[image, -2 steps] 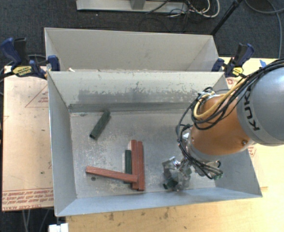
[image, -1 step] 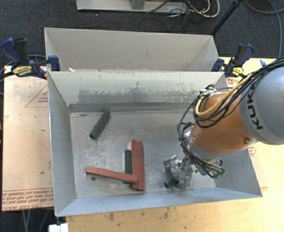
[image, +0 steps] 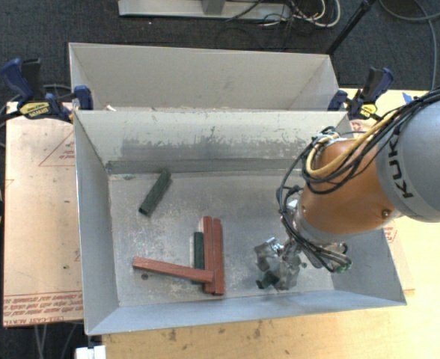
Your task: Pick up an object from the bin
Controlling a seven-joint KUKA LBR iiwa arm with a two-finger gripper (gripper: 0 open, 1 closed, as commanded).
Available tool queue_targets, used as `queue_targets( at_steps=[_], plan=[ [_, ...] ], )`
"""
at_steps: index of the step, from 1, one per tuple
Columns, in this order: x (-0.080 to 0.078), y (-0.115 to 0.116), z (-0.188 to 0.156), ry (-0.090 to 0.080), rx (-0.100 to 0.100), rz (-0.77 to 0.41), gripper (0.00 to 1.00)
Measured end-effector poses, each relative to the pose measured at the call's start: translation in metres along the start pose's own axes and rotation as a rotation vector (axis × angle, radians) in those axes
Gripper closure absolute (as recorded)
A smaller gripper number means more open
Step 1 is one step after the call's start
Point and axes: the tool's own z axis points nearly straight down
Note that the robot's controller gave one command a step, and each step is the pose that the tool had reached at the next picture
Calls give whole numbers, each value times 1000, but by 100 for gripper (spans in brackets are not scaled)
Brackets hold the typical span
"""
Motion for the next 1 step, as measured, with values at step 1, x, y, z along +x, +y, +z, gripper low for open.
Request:
queue_targets(
  at_steps=[1],
  plan=[
    [-1,0,-10,-3,2,0,100]
  ],
)
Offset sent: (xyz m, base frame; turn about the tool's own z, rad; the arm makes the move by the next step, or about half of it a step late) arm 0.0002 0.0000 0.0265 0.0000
